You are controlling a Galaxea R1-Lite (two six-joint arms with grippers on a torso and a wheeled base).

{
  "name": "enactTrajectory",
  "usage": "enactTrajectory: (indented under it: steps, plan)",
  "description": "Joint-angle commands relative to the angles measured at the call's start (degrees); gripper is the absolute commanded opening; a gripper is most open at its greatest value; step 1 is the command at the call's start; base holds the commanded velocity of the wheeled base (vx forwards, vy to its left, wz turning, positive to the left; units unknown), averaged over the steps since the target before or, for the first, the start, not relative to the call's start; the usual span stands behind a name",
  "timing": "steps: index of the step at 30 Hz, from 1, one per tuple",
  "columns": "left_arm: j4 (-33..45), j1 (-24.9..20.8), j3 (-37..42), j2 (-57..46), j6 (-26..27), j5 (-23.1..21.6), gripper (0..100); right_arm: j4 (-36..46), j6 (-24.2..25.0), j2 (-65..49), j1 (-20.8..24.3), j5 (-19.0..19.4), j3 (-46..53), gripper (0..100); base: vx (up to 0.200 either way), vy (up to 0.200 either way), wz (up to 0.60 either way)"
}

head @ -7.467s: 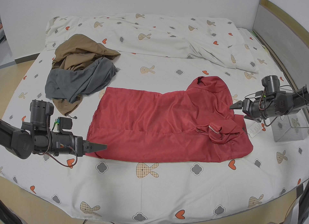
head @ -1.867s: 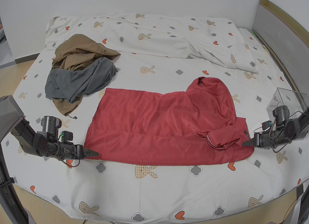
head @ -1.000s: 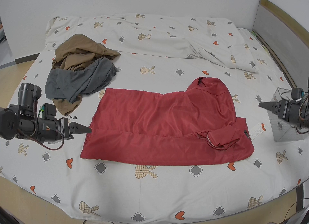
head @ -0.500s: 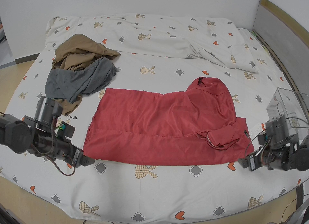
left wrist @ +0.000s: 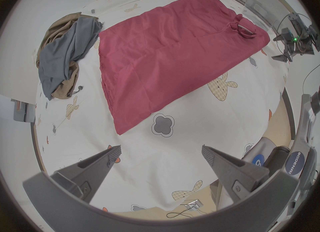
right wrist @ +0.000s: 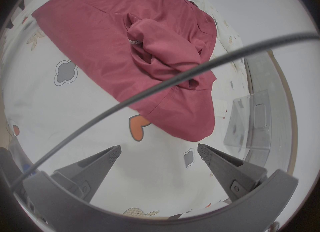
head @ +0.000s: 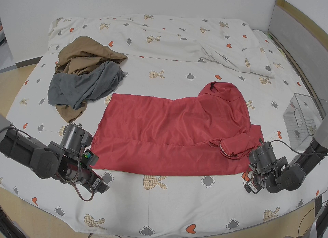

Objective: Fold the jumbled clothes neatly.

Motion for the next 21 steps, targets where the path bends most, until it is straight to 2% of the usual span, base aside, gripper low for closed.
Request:
enactTrajectory:
  steps: [1,7,9,15,21]
  plan:
    - [-2.32,0.43,1.51,1.34,0.05,0.01,100,-0.14,-1.84,-0.45,0.35,-1.13,-2.36,100,0.000,0.000,0.00]
    - [-4.60,0.25,2.47,2.22,0.14,-0.08,100,-0.23,-2.19,1.83,0.79,-2.01,-3.42,100,0.000,0.000,0.00]
    - [-5.31,0.34,2.65,2.30,0.14,-0.08,100,-0.23,-2.28,3.59,-0.09,-3.42,-4.91,100,0.000,0.000,0.00]
    - [-5.83,0.34,3.00,2.04,0.14,-0.08,100,-0.23,-3.33,5.00,-2.72,-3.59,-7.11,100,0.000,0.000,0.00]
    - [-6.36,0.34,3.18,1.86,0.14,-0.08,100,-0.23,-3.95,6.05,-2.90,-3.51,-7.37,100,0.000,0.000,0.00]
